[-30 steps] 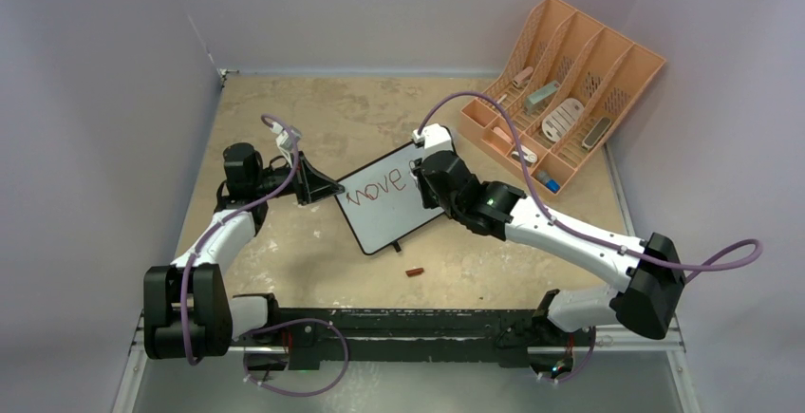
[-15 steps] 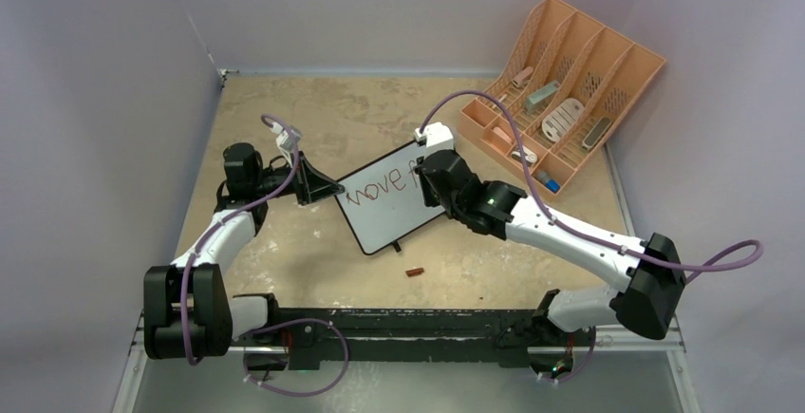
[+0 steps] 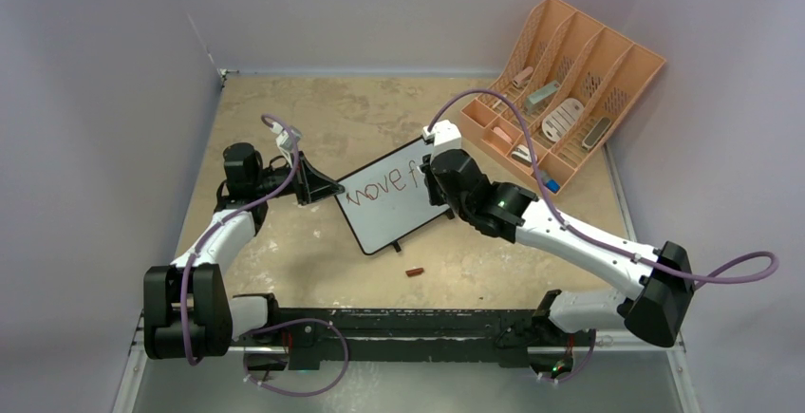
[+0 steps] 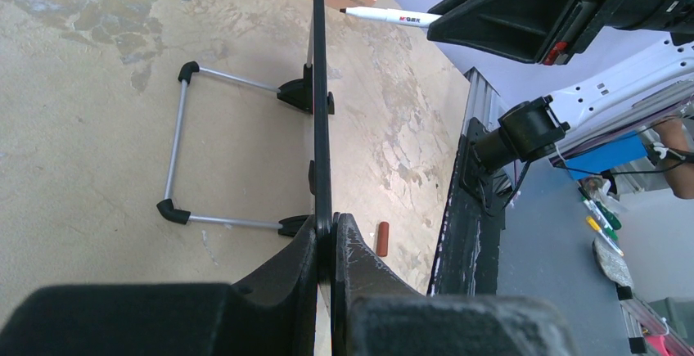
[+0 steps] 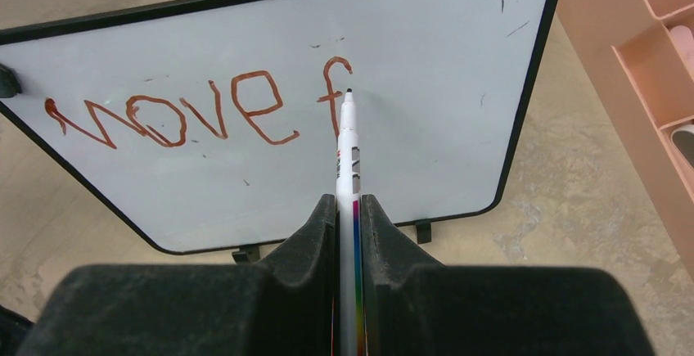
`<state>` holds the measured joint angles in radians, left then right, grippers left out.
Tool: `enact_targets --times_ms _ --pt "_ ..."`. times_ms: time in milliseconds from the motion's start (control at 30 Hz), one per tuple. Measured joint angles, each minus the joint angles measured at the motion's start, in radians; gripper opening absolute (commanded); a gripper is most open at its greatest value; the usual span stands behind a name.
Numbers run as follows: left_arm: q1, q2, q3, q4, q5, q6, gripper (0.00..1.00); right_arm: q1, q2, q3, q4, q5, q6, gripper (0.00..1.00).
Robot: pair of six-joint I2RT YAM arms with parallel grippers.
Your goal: Write a sentence on the whiteboard
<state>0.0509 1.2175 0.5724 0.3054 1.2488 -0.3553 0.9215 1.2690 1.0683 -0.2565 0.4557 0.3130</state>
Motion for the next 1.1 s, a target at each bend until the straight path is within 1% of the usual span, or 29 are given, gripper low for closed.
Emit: enact_targets --times_ms 333,1100 --pt "0.000 0.000 0.000 0.000 0.000 0.000 0.00 -0.006 0.000 -0.026 0.000 0.002 0.000 0.00" --pt "0.000 0.000 0.000 0.000 0.000 0.000 0.00 -0.008 0.020 -0.026 0.024 -0.002 0.000 0.00"
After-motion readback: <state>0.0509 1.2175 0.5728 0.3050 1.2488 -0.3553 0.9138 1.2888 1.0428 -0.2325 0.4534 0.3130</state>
